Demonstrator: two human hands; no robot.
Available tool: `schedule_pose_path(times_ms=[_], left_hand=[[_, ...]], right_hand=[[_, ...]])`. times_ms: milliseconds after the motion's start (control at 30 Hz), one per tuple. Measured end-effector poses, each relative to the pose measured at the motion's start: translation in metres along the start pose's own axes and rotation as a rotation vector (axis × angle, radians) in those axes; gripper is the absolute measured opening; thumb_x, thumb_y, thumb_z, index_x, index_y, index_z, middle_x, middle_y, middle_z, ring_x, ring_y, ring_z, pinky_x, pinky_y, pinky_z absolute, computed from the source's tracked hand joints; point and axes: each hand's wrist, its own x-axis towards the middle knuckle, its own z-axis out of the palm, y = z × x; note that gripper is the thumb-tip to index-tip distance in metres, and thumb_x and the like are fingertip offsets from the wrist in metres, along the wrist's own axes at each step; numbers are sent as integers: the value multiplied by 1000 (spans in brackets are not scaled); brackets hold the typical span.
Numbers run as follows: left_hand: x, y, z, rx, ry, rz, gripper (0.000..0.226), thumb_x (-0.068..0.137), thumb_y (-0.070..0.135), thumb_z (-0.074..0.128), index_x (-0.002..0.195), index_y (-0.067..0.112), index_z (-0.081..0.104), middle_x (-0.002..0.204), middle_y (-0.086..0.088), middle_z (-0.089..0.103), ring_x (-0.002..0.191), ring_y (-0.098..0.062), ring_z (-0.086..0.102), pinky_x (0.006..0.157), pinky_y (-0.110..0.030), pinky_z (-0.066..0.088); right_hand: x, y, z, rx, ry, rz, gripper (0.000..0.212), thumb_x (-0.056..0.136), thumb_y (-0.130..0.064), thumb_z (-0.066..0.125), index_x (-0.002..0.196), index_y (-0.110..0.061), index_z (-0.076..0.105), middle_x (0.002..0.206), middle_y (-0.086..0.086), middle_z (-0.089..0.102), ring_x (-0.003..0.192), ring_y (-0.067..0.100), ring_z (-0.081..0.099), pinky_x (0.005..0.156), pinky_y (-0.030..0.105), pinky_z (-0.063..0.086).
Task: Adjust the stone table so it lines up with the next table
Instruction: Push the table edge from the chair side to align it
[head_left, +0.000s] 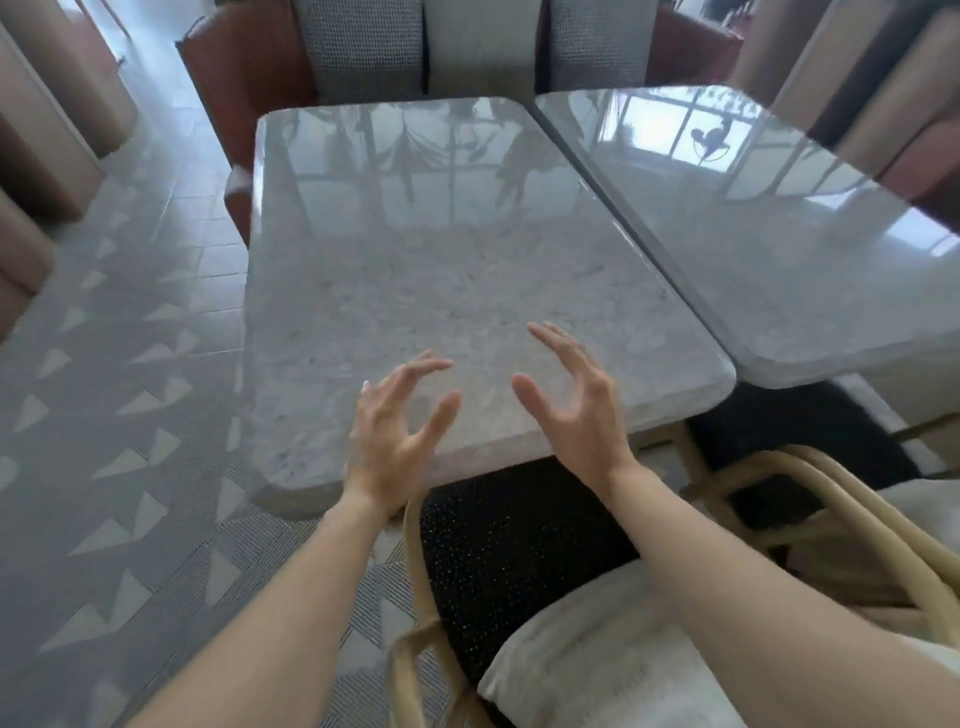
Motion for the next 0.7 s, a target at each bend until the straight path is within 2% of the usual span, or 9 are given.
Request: schedule_pose_path(times_ms=[67, 133, 167, 333, 467, 567, 700], left_hand=[[6, 27, -31, -426, 131, -93, 70, 74, 101, 47, 122, 52, 64, 144, 27, 62, 141, -1, 55, 129, -49, 36], [19, 60, -72, -675, 202, -103, 64, 71, 99, 58, 119, 59, 67, 147, 21, 62, 142, -12, 59, 126, -50, 40], [28, 80, -99, -733, 208, -71, 61, 72, 96, 63, 120, 57, 68, 149, 16, 62, 142, -16, 61, 125, -51, 41], [82, 149, -200, -719, 152, 247, 53, 85, 85, 62, 127, 54, 65, 153, 14, 60, 151, -20, 54, 126, -46, 39], [131, 172, -251, -625, 102, 406, 53, 93, 80, 58, 136, 51, 61, 157, 12, 58, 154, -21, 50, 125, -45, 40], [168, 164, -276, -578, 48, 455, 59, 93, 81, 57, 142, 49, 57, 160, 10, 55, 154, -21, 50, 128, -52, 37], [227, 159, -307, -537, -21, 521, 65, 92, 83, 54, 147, 48, 54, 162, 10, 53, 154, -22, 50, 127, -50, 39]], right_hand=[[-7, -55, 1, 273, 182, 20, 80, 87, -86, 60, 144, -30, 61, 150, -8, 66, 143, 12, 60, 122, 36, 48], [-2, -112, -3, 449, 308, -2, 81, 85, -92, 53, 139, -32, 62, 139, -19, 71, 133, 9, 68, 114, 28, 54], [6, -146, -9, 506, 333, -24, 83, 85, -92, 53, 140, -30, 61, 138, -19, 71, 133, 10, 69, 113, 26, 54], [49, -253, -37, 580, 340, -262, 97, 86, -90, 54, 152, -18, 51, 157, 3, 60, 145, 21, 61, 124, 42, 48], [94, -296, -36, 547, 394, -354, 117, 85, -91, 54, 157, 1, 44, 159, 7, 57, 148, 24, 58, 127, 50, 46], [135, -313, -19, 574, 449, -375, 117, 85, -91, 54, 157, 1, 44, 160, 14, 56, 149, 27, 58, 127, 50, 45], [184, -327, 4, 601, 512, -363, 108, 87, -90, 55, 156, -8, 42, 163, 18, 52, 152, 31, 54, 128, 49, 43]])
